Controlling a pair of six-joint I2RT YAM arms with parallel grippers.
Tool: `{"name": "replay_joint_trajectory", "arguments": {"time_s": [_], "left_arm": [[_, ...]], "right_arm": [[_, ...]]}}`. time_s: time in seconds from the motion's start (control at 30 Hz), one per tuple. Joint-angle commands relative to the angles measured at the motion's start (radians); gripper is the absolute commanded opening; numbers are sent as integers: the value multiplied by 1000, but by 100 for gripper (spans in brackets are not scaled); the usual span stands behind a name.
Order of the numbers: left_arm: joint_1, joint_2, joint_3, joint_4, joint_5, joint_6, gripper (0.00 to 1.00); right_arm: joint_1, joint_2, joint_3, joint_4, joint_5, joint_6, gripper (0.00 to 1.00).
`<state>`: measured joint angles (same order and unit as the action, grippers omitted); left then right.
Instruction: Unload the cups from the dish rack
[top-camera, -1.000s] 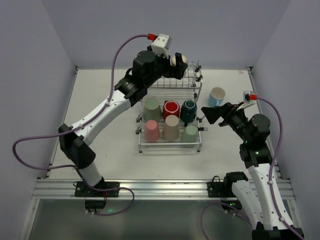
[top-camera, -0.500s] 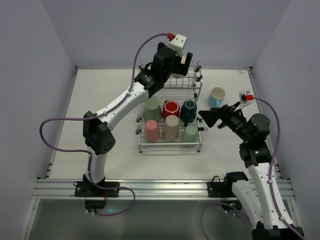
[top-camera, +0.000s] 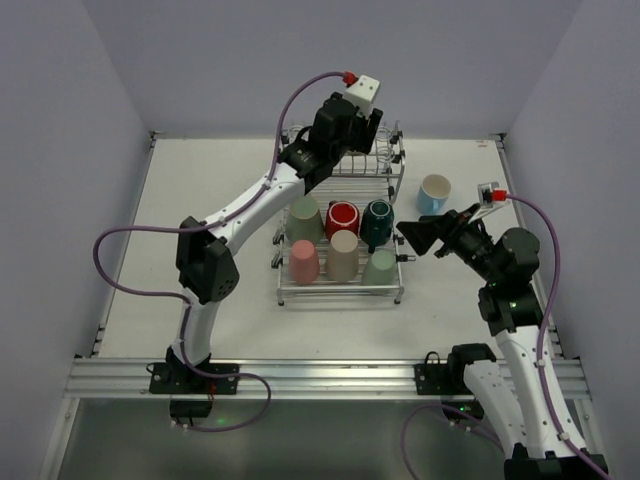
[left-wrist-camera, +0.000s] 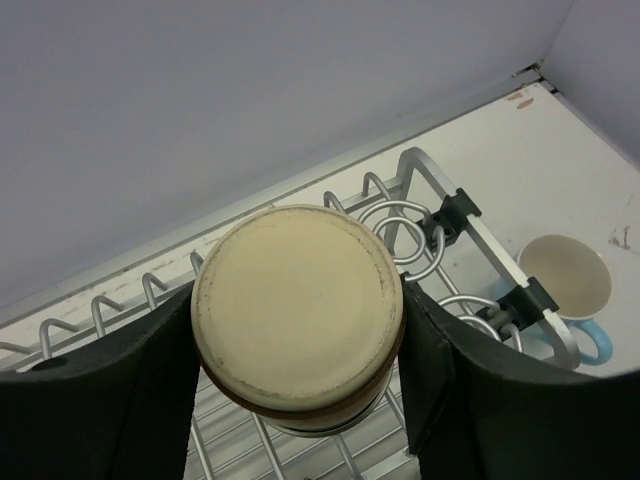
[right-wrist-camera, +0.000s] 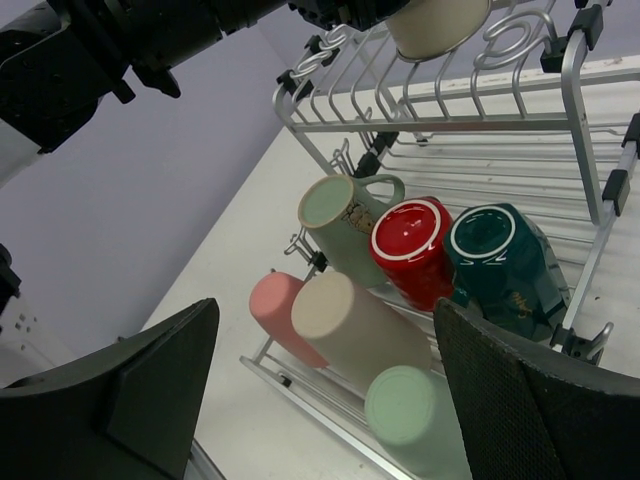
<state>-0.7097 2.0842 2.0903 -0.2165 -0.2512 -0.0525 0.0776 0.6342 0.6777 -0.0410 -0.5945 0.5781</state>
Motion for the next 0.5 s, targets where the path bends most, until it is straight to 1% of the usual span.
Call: {"name": "replay_joint_trajectory", "arguments": {"time_s": [0.0, 0.03, 0.1, 0.13, 0.23, 0.27, 0.3, 0.33, 0.37, 0.4, 0.43, 0.47], "left_arm": [[9, -44, -12, 70, 23, 22, 55], [9, -58, -45, 83, 27, 22, 47], [7, -119, -81, 123, 49, 17, 43], [9, -143, -122, 134, 55, 11, 41], [9, -269, -238, 193, 105, -33, 39], [7, -344, -275, 207, 122, -68, 39], [9, -386, -353, 268, 163, -88, 39], [9, -424, -395, 288, 184, -133, 39], [7, -508, -441, 334, 203, -165, 38], [7, -550, -534, 360, 242, -194, 38], [7, -588, -576, 383, 256, -223, 38], [9, -664, -623, 429, 288, -294, 38]], "right_arm": [[-1, -8, -18, 67, -16, 29, 90], [2, -4, -23, 75, -18, 38, 89], [2, 5, -29, 104, -21, 80, 88], [5, 9, -36, 116, -25, 97, 87], [20, 15, -61, 202, -36, 181, 86], [28, 18, -67, 255, -36, 219, 85], [51, 19, -75, 286, -36, 236, 85], [69, 24, -76, 334, -37, 246, 84], [92, 35, -75, 351, -25, 250, 84], [120, 42, -72, 363, -8, 249, 84], [175, 50, -63, 372, 7, 250, 84], [198, 70, -60, 409, 19, 259, 83]]}}
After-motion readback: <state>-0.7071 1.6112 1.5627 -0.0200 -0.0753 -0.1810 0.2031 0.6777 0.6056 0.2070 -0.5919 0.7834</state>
